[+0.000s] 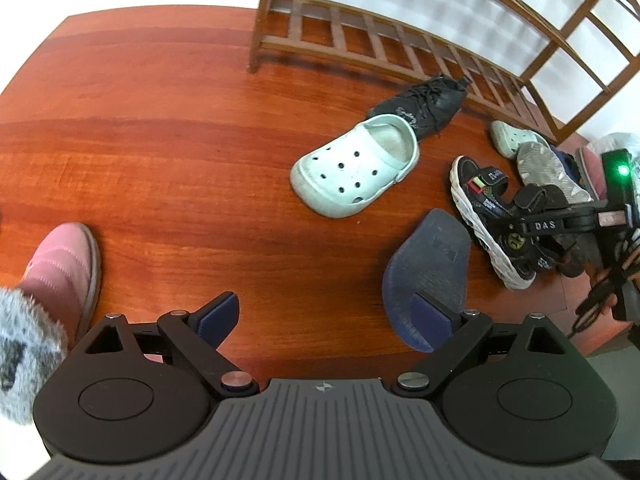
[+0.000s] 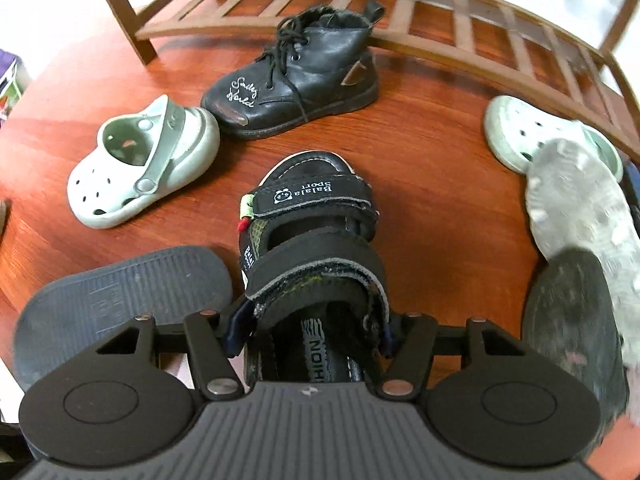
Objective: Organize scattered shoes
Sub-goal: 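Lift the black sandal with the right tool and set it down, opening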
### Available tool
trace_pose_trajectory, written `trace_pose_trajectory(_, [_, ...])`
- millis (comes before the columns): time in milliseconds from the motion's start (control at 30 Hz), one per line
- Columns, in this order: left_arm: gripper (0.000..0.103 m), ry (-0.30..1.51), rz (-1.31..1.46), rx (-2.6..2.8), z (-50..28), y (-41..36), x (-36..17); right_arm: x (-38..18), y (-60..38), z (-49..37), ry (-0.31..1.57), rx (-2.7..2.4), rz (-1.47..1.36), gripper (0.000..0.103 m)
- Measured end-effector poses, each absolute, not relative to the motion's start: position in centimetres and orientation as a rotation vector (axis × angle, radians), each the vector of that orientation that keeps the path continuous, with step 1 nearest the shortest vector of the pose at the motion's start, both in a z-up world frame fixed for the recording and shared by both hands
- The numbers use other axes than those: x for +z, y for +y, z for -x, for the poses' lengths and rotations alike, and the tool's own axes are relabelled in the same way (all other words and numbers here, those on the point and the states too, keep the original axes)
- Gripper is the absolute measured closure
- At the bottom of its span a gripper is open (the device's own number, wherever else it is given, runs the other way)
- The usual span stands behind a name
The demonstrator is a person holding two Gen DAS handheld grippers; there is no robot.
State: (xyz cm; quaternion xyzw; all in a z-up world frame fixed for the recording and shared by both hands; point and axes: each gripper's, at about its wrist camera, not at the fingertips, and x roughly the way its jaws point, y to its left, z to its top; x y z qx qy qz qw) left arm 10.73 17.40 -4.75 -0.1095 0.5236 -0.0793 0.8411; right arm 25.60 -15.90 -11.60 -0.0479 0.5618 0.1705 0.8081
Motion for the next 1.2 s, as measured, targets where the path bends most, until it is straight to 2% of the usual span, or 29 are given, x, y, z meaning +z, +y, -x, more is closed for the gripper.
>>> trace_pose_trajectory(500, [0.01, 1.123, 0.142, -0.337, -11.3, 15.7, -5.0, -10.3, -17.1, -13.7, 1.196, 0.142, -0.076, 0.037])
trace_pose_trajectory(967, [0.01, 1.139, 0.075, -0.381, -10.6, 15.9, -4.6, -12.8, -17.4, -11.4, 1.178, 0.008, -0.1, 0.036])
trace_pose_trajectory(1067, [0.01, 1.143, 0.065, -0.393, -10.5, 15.8, -4.6, -13.4, -17.4, -11.2, 1.182, 0.005, -0.112, 0.032])
trace_pose_trajectory(1200, [0.009, 1.149, 0.059, -0.425, -10.4, 15.1, -4.6, -13.3, -17.6, -10.8, 1.172, -0.001, -0.115, 0.011])
